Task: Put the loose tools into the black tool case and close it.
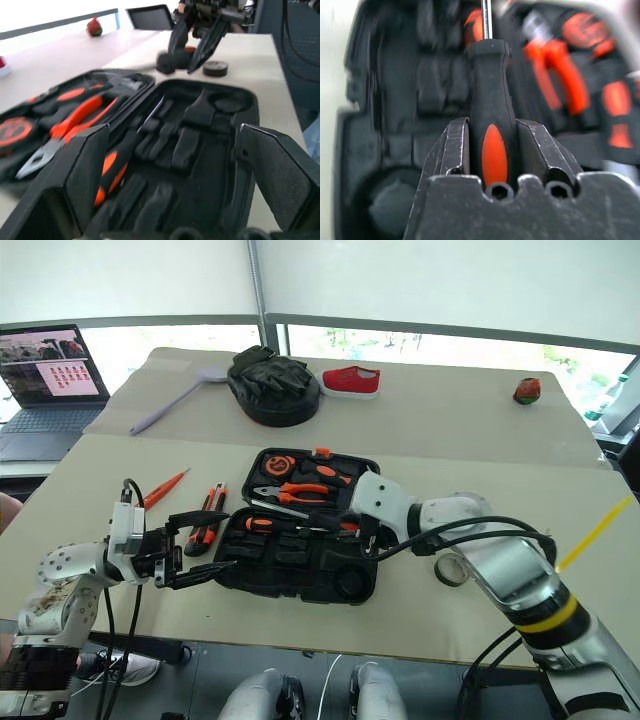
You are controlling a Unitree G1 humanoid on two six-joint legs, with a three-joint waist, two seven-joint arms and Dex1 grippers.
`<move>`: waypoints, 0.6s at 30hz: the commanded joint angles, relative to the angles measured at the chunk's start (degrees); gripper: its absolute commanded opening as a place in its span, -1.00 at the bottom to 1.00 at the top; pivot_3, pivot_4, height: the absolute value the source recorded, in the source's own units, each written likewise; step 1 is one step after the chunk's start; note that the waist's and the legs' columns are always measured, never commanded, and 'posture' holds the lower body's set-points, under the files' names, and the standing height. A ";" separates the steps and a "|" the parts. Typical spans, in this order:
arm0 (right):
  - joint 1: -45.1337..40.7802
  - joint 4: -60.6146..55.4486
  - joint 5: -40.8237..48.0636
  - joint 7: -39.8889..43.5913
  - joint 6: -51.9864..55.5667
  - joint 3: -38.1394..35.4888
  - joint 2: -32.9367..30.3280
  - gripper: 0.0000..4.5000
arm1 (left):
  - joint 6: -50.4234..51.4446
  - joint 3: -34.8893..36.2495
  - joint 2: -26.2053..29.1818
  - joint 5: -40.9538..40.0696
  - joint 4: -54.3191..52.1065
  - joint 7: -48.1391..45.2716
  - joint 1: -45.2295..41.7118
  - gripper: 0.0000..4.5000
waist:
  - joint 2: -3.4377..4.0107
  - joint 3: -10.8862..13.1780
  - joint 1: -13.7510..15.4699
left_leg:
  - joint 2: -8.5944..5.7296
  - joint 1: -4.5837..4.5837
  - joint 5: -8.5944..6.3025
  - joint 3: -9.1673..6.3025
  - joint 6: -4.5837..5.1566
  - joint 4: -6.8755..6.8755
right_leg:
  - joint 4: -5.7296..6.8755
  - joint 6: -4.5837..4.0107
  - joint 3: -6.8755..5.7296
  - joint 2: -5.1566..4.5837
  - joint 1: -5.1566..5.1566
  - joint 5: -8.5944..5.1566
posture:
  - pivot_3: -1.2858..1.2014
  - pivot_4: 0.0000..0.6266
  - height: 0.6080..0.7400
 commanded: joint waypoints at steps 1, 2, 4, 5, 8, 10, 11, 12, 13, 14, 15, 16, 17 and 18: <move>-3.69 4.93 -4.20 4.13 -1.52 2.05 0.19 -0.53 | 1.36 2.02 0.99 -2.20 -5.97 1.37 2.82 1.00 | 0.00 0.00 0.08 | -0.02 -0.03 0.00 0.05 0.01 0.01 | -0.01 0.02 -0.01 -0.02 -0.02 0.01 | 0.03 -0.52 1.00; -4.10 5.67 -4.60 5.08 -1.35 2.43 0.36 -0.53 | 1.64 2.15 1.03 -2.38 -6.62 1.74 3.32 1.00 | 0.00 0.00 0.04 | -0.04 -0.04 0.00 0.07 0.01 0.01 | -0.01 0.05 -0.02 -0.04 -0.02 0.01 | 0.03 -0.52 1.00; -4.91 6.68 -5.82 6.95 -2.35 3.51 0.75 -0.53 | 2.08 2.27 1.29 -2.46 -7.59 2.15 4.01 1.00 | 0.00 0.00 0.07 | -0.04 -0.04 0.00 0.12 0.02 0.01 | -0.05 0.10 -0.01 -0.04 -0.01 0.00 | 0.03 -0.52 1.00; -5.24 7.41 -6.41 7.02 -2.48 3.64 1.50 -0.53 | 1.84 2.29 1.32 -2.18 -7.76 2.20 4.04 1.00 | 0.00 0.00 0.01 | -0.03 -0.03 0.00 0.12 0.01 0.01 | -0.05 0.18 -0.01 -0.04 -0.02 -0.05 | 0.03 -0.52 1.00; -6.04 9.04 -8.21 9.19 -3.22 4.91 2.66 -0.53 | 0.92 2.21 1.12 -1.20 -7.50 3.06 3.34 1.00 | 0.01 0.00 -0.09 | 0.01 0.03 0.02 0.12 -0.05 -0.02 | 0.02 0.39 0.00 0.00 -0.02 -0.17 | 0.03 -0.52 1.00; -6.61 10.57 -8.94 9.52 -3.31 4.90 4.06 -0.53 | 0.42 2.09 1.12 -0.81 -7.04 3.19 3.17 1.00 | 0.01 0.00 -0.15 | 0.01 0.05 0.04 0.13 -0.08 -0.02 | 0.16 0.40 0.03 -0.02 -0.07 -0.19 | 0.03 -0.52 1.00; -6.73 10.99 -9.16 9.75 -3.17 4.75 4.46 -0.53 | 0.21 2.03 1.22 -0.71 -6.99 3.03 3.37 1.00 | 0.01 0.00 -0.20 | 0.00 0.07 0.04 0.16 -0.08 -0.01 | 0.30 0.40 0.07 -0.04 -0.11 -0.20 | 0.03 -0.52 1.00; -6.86 11.38 -9.69 10.14 -2.93 4.92 4.58 -0.53 | 0.14 1.98 1.36 -0.69 -6.99 2.85 3.66 1.00 | 0.01 0.00 -0.21 | 0.00 0.12 0.05 0.17 -0.10 0.00 | 0.39 0.39 0.12 -0.05 -0.11 -0.20 | 0.03 -0.52 1.00; -6.84 11.62 -10.28 10.64 -3.02 5.14 4.49 -0.53 | 0.10 1.99 1.45 -0.72 -7.05 2.78 3.91 1.00 | 0.01 0.00 -0.20 | 0.01 0.15 0.06 0.18 -0.13 0.00 | 0.42 0.39 0.14 -0.07 -0.12 -0.21 | 0.03 -0.52 1.00; -6.79 11.80 -10.77 11.03 -3.13 5.26 4.47 -0.53 | 0.08 1.99 1.51 -0.75 -7.08 2.75 4.06 1.00 | 0.01 0.01 -0.17 | 0.01 0.17 0.07 0.18 -0.17 0.00 | 0.46 0.39 0.15 -0.09 -0.12 -0.21 | 0.03 -0.52 1.00; -6.60 11.90 -11.19 11.32 -3.15 5.31 4.47 -0.53 | 0.22 2.06 1.55 -0.86 -7.20 2.86 4.27 1.00 | 0.01 0.01 -0.17 | 0.01 0.18 0.02 0.18 -0.31 0.00 | 0.49 0.38 0.16 -0.12 -0.13 -0.21 | 0.03 -0.52 1.00; -6.47 12.15 -11.68 11.42 -3.08 5.34 4.57 -0.53 | 0.25 2.11 1.54 -0.89 -7.16 2.99 4.41 1.00 | 0.01 0.00 -0.17 | 0.01 0.18 -0.10 0.17 -0.52 0.00 | 0.50 0.37 0.16 -0.13 -0.14 -0.21 | 0.03 -0.52 1.00; -6.38 12.28 -12.29 11.42 -3.07 5.33 4.62 -0.53 | 0.22 2.12 1.52 -0.89 -7.05 3.08 4.50 1.00 | 0.01 0.00 -0.17 | 0.01 0.18 -0.10 0.18 -0.53 0.00 | 0.50 0.35 0.16 -0.13 -0.14 -0.21 | 0.03 -0.52 1.00; -6.35 12.36 -12.99 11.65 -4.19 5.42 4.57 -0.31 | 0.23 2.15 1.48 -0.91 -6.96 3.19 4.63 1.00 | 0.01 0.00 -0.17 | 0.01 0.18 -0.09 0.18 -0.51 0.00 | 0.51 0.34 0.16 -0.13 -0.14 -0.21 | 0.03 -0.52 1.00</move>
